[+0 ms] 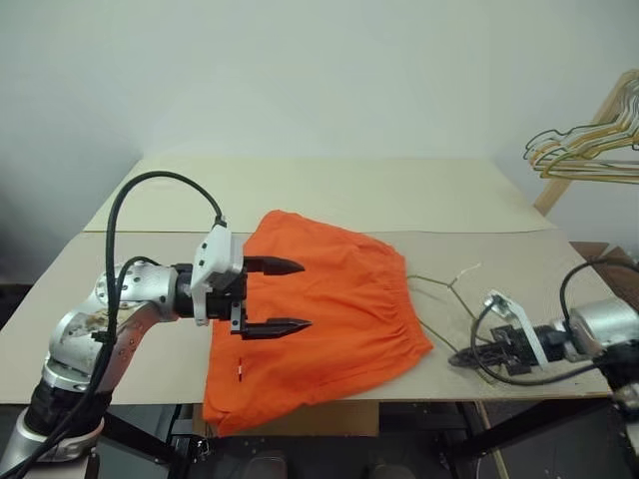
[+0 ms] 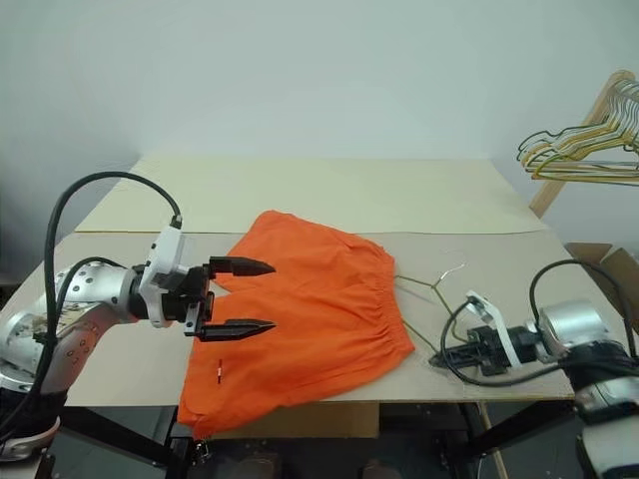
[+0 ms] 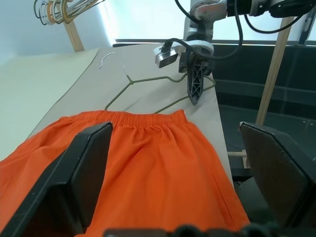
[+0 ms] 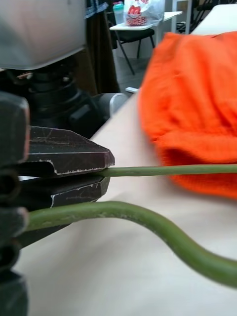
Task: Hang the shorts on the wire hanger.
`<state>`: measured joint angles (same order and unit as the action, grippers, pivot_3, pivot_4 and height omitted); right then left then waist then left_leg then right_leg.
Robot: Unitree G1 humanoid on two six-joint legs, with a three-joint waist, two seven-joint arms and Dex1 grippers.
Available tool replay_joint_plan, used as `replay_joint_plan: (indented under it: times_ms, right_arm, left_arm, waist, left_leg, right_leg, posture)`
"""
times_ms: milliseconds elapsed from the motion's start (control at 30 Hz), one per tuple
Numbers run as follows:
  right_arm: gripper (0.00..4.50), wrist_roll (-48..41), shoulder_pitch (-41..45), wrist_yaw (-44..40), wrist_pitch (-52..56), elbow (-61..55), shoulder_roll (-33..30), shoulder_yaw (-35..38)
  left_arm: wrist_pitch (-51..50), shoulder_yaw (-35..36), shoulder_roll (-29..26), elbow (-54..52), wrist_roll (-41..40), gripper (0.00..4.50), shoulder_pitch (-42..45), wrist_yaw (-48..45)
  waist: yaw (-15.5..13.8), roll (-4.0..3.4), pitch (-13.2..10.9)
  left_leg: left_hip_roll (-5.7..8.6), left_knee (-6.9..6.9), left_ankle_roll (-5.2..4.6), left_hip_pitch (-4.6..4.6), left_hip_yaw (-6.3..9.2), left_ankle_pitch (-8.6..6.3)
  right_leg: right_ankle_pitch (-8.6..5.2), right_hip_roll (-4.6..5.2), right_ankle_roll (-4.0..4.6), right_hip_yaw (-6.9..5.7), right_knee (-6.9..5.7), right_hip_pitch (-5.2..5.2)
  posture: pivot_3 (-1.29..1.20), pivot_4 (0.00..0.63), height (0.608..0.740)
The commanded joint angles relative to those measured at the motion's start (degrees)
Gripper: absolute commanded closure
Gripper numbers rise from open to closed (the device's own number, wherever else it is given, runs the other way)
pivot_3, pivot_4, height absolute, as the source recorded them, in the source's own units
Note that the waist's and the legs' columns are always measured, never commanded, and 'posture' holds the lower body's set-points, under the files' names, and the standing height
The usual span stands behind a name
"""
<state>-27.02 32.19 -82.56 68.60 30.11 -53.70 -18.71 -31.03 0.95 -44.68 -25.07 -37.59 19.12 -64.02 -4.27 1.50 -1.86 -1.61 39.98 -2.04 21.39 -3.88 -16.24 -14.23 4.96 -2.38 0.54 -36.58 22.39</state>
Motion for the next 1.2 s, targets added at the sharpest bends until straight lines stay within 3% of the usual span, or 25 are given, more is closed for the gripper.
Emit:
replay_joint_plan:
  times_ms: [33, 167, 400, 567, 700, 833, 1000, 1200]
  right_arm:
    - [4.50, -0.11, 0.91, -0.65, -0.82, 0.76, -0.25, 2.35]
    - [4.50, -0.24, 3.93, 3.84, 0.44, 7.24, 3.55, 6.31]
    - [4.50, -2.08, 3.22, -0.80, 1.67, 3.53, 3.47, 5.75]
    - [4.50, -1.06, 5.86, 2.15, 1.91, 8.69, 5.34, 8.21]
    - [4.50, -2.01, 3.63, 1.79, 0.70, 5.35, 4.54, 9.93]
    - [4.50, -0.55, 3.77, 6.51, 0.39, 6.49, 6.36, 11.91]
    - [4.50, 0.46, 4.95, 6.48, -0.87, 6.81, 9.19, 10.28]
    - [4.50, 1.64, 2.65, -2.75, -3.94, 0.16, 4.74, 3.64]
  left_arm:
    - [1.22, 1.17, -0.52, -0.79, 0.23, 0.03, 0.97, 0.11]
    - [1.54, 1.04, -0.57, -0.93, 0.49, 0.03, 0.47, -0.09]
    - [1.84, 0.91, -0.89, -0.72, 0.67, 0.03, 0.46, -0.43]
    - [2.15, 0.90, -1.28, -0.57, 1.04, 0.03, 0.36, -0.74]
    - [2.14, 1.14, -1.63, -0.57, 1.27, 0.03, 0.18, -1.14]
    - [2.04, 1.34, -2.13, -0.55, 1.24, 0.03, 0.05, -1.66]
    - [2.21, 0.95, -2.72, 0.00, 1.45, 0.03, 0.82, -2.66]
    - [1.91, 1.27, -3.36, -0.49, 1.40, 0.03, 0.59, -2.95]
  waist:
    - [-0.62, 0.00, 0.00]
    - [-1.12, -0.01, 0.01]
    - [-1.41, -0.02, 0.02]
    - [-1.36, -0.02, 0.02]
    - [-1.36, -0.02, 0.02]
    - [-1.39, -0.03, 0.02]
    - [-1.12, -0.03, 0.02]
    - [-1.55, -0.04, 0.02]
  left_leg:
    - [-0.01, 0.00, 0.00, 0.04, 0.01, 0.00]
    - [-0.01, -0.02, 0.00, 0.18, -0.01, 0.00]
    - [-0.01, -0.03, -0.01, 0.62, 0.01, 0.00]
    - [0.01, -0.03, -0.01, 0.63, -0.01, 0.00]
    - [0.00, -0.04, 0.00, 0.66, -0.01, 0.00]
    - [0.01, -0.03, -0.01, 0.72, -0.02, 0.00]
    - [0.00, -0.04, 0.00, 0.69, -0.03, 0.00]
    - [0.00, 0.00, 0.00, 0.90, -0.03, 0.01]
  right_leg:
    - [0.00, 0.00, 0.00, -0.03, 0.07, 0.01]
    - [0.11, 0.00, -0.06, -0.05, 0.36, 0.03]
    - [0.21, -0.01, -0.12, -0.08, 0.48, 0.35]
    - [0.24, -0.01, -0.12, -0.08, 0.48, 0.37]
    - [0.24, -0.02, -0.12, -0.08, 0.48, 0.42]
    - [0.25, -0.01, -0.14, -0.07, 0.47, 0.47]
    - [0.27, -0.03, -0.13, -0.05, 0.46, 0.47]
    - [0.28, -0.04, -0.15, -0.04, 0.43, 0.68]
  posture:
    - [0.19, 0.000, 0.740]
    - [0.19, 0.000, 0.740]
    - [0.19, 0.000, 0.740]
    - [0.20, 0.000, 0.740]
    - [0.20, 0.000, 0.740]
    - [0.20, 0.000, 0.740]
    - [0.20, 0.000, 0.740]
    - [0.21, 0.000, 0.740]
